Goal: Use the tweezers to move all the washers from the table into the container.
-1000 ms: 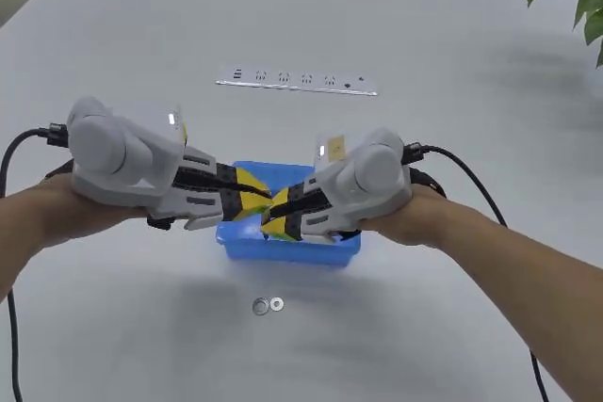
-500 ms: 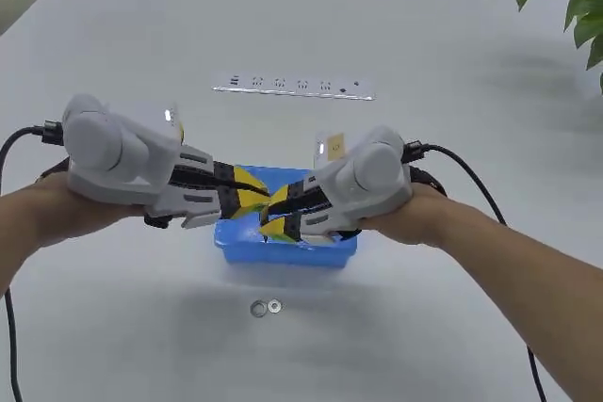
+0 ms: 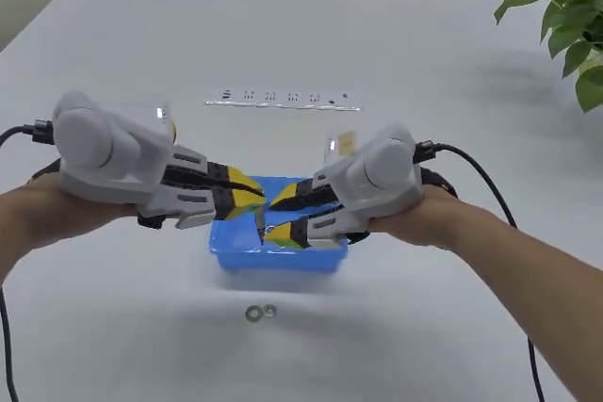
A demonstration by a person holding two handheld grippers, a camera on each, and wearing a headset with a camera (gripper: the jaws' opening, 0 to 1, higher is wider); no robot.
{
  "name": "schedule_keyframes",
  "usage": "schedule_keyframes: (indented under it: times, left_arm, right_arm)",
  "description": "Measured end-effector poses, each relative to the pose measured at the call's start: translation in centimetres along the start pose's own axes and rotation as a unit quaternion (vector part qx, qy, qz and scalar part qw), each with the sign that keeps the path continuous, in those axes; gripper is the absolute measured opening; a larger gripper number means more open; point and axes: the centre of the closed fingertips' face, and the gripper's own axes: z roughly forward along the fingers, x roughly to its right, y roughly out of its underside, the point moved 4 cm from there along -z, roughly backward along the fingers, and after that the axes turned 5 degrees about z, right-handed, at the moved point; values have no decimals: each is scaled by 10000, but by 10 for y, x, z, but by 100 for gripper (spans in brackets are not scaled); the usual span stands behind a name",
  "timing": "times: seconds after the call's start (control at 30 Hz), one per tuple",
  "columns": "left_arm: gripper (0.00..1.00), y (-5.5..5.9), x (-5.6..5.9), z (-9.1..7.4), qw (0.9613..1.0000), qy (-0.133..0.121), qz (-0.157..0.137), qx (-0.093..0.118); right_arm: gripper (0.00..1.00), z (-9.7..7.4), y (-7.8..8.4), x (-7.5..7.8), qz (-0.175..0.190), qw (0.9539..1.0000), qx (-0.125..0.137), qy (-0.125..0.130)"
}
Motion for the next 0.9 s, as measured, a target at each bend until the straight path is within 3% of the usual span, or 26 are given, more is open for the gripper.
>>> schedule_keyframes:
  times: [0.23,0.9]
  left_arm:
    - [6,-6,5,-4,10000,7,17,1]
    - [6,-23,20,-10,9999,38,72,85]
  right_arm:
    - [32,-18,1,-6,140,9998,46,121]
    - [62,-55,28,-22,666,9969,-21,418]
